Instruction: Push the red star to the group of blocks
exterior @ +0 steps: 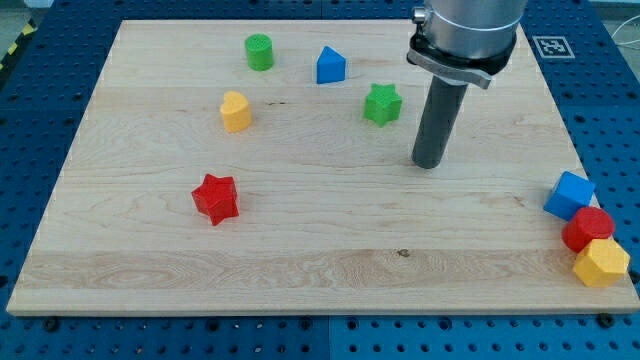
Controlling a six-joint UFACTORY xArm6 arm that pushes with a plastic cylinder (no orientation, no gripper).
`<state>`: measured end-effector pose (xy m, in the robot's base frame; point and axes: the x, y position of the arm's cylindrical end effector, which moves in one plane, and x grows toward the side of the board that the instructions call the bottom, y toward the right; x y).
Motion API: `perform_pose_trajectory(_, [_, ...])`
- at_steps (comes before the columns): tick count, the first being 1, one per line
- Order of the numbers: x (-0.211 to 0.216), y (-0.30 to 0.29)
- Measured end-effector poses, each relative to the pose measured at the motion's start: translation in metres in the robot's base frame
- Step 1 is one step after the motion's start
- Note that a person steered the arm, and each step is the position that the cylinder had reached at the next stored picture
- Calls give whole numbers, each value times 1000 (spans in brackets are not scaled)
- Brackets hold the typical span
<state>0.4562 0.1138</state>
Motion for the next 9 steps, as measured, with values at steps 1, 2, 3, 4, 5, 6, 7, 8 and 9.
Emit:
perform_pose_trajectory(1, [0, -6])
perform_pose_trajectory(2, [0, -12])
perform_pose_trajectory(3, [0, -24])
perform_pose_trajectory(4, [0, -35])
perform_pose_trajectory(5, [0, -45])
perform_pose_trajectory(6, [0, -54])
perform_pose_trajectory(7, [0, -63])
perform_pose_trajectory(8, [0, -82])
perform_pose_trajectory(9, [0, -101])
